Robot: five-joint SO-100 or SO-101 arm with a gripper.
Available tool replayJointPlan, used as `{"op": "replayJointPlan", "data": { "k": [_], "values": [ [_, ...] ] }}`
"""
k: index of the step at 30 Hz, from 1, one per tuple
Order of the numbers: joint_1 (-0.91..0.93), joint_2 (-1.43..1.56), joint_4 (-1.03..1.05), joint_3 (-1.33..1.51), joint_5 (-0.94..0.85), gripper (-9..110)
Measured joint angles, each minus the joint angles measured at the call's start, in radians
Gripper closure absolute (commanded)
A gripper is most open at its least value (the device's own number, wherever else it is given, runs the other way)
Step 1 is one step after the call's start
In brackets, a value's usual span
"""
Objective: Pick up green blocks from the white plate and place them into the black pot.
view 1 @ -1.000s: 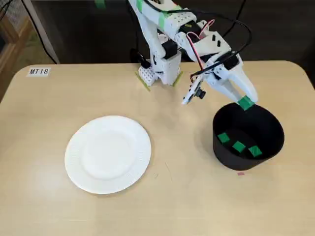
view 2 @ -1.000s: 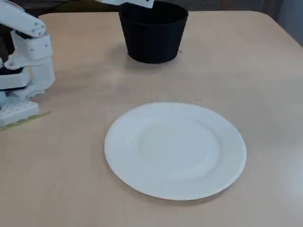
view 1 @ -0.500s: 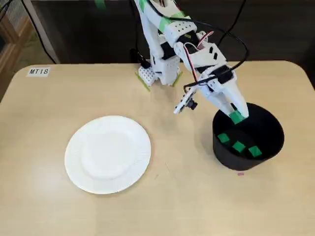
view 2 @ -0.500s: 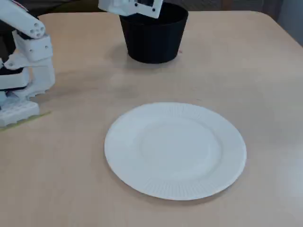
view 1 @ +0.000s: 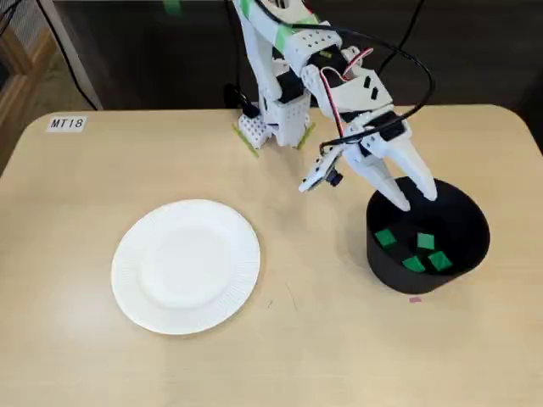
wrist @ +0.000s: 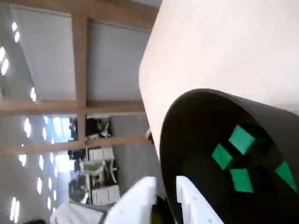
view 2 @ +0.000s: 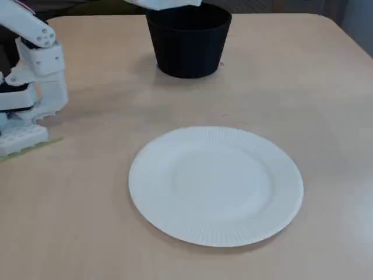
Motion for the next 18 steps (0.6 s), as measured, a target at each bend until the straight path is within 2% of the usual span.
{"op": "replayJointPlan", "data": {
  "k": [4, 12, 15, 18],
  "values": [
    [0.08, 0.061, 0.219, -0.146, 0.0, 104],
    [0.387, 0.172, 0.818, -0.606, 0.091, 104],
    [0.502, 0.287, 0.951, -0.627, 0.12, 104],
    [0.537, 0.42, 1.026, -0.575, 0.126, 104]
  ]
}}
